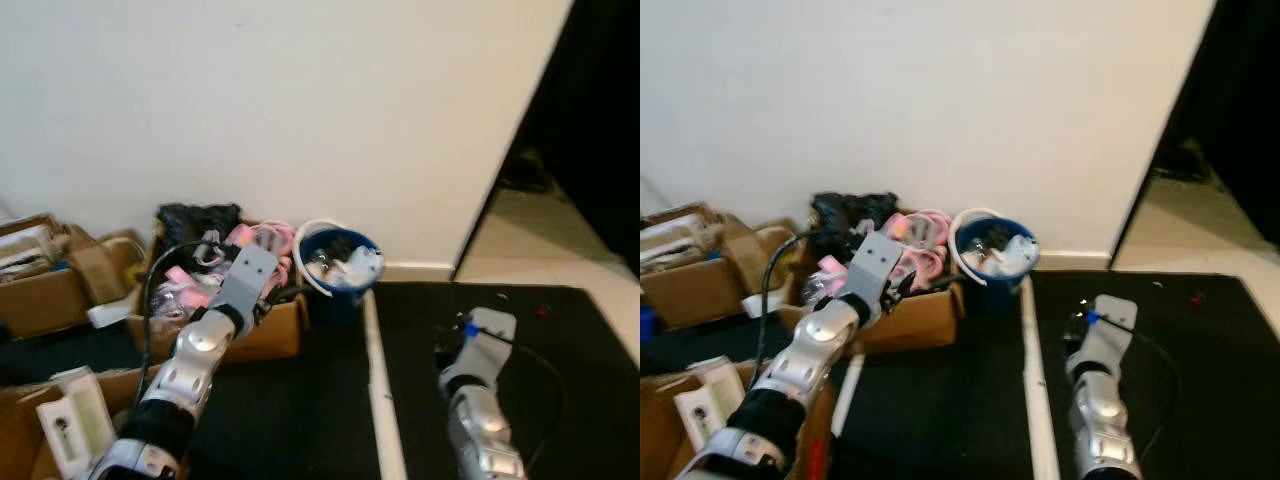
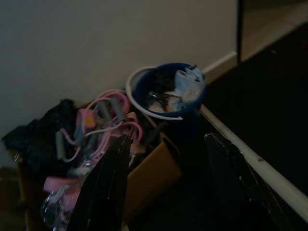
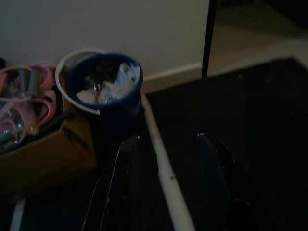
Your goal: Picking trash to rubbish bin
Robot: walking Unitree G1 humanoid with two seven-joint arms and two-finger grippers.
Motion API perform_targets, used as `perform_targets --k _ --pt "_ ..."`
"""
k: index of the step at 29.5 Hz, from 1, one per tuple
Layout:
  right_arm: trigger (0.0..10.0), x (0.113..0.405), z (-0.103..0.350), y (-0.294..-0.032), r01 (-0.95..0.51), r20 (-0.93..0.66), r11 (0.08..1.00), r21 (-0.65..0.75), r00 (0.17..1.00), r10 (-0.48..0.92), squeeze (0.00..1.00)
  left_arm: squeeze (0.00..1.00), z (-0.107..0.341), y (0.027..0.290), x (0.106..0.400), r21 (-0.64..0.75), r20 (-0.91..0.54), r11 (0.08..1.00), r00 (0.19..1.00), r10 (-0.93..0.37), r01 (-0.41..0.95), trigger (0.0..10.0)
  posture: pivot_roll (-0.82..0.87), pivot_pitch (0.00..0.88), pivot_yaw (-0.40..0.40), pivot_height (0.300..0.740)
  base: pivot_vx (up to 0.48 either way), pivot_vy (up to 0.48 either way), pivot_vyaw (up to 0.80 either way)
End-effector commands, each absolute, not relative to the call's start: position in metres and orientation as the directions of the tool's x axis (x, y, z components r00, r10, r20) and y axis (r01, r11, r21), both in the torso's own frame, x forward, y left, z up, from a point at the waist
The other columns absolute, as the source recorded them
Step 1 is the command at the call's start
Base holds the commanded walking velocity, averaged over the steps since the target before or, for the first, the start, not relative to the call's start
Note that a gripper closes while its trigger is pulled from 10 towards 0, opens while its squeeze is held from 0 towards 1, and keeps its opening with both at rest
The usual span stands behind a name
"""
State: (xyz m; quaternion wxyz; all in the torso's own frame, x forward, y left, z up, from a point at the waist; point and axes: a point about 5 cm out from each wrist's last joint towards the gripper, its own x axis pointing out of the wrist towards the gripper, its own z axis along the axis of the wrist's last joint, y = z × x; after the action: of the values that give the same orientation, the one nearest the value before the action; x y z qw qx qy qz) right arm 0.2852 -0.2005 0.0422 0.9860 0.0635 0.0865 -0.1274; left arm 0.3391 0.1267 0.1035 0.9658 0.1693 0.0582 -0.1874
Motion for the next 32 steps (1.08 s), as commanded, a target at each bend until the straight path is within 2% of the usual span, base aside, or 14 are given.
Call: perform_targets --k 1,22,32 --pt "10.0 0.283 0.037 -0.200 0.261 -0.214 0.961 0.096 0.948 -0.236 0.00 0.00 0.101 0.129 0.337 0.314 -0.190 0.865 0.918 -0.347 0.392 10.0 -0.06 0.054 0.076 0.740 0.000 0.000 -0.80" --pt "10.0 0.279 0.036 -0.200 0.267 -0.224 0.959 0.099 0.945 -0.239 0.00 0.00 0.098 0.129 0.339 0.311 -0.192 0.873 0.924 -0.330 0.376 10.0 -0.08 0.055 0.071 0.740 0.000 0.000 -0.80" --pt "10.0 0.288 0.042 -0.196 0.204 -0.215 0.976 0.076 0.959 -0.183 0.00 0.00 0.097 0.140 0.338 0.301 -0.177 0.905 0.950 -0.257 0.301 10.0 -0.07 0.056 0.014 0.740 0.000 0.000 -0.80"
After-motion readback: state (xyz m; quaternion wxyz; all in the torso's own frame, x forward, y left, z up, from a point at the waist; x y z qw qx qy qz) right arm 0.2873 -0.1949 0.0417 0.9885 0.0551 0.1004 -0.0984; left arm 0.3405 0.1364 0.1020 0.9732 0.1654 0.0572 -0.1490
